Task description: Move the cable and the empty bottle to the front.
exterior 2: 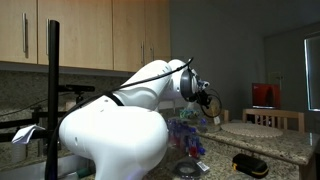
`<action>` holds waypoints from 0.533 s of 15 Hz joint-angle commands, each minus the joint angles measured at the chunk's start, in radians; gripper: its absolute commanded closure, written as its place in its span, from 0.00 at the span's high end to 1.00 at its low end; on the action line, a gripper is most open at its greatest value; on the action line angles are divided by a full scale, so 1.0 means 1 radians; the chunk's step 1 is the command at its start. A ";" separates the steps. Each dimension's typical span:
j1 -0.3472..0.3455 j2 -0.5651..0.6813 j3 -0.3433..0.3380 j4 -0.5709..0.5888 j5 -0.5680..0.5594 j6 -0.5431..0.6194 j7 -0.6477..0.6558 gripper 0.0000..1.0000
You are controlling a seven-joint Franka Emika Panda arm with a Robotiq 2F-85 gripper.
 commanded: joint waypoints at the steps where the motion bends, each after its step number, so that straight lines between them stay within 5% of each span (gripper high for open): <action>1: -0.003 -0.038 0.003 -0.053 0.002 0.015 0.012 0.31; 8: -0.004 -0.050 0.008 -0.067 0.002 0.001 0.002 0.70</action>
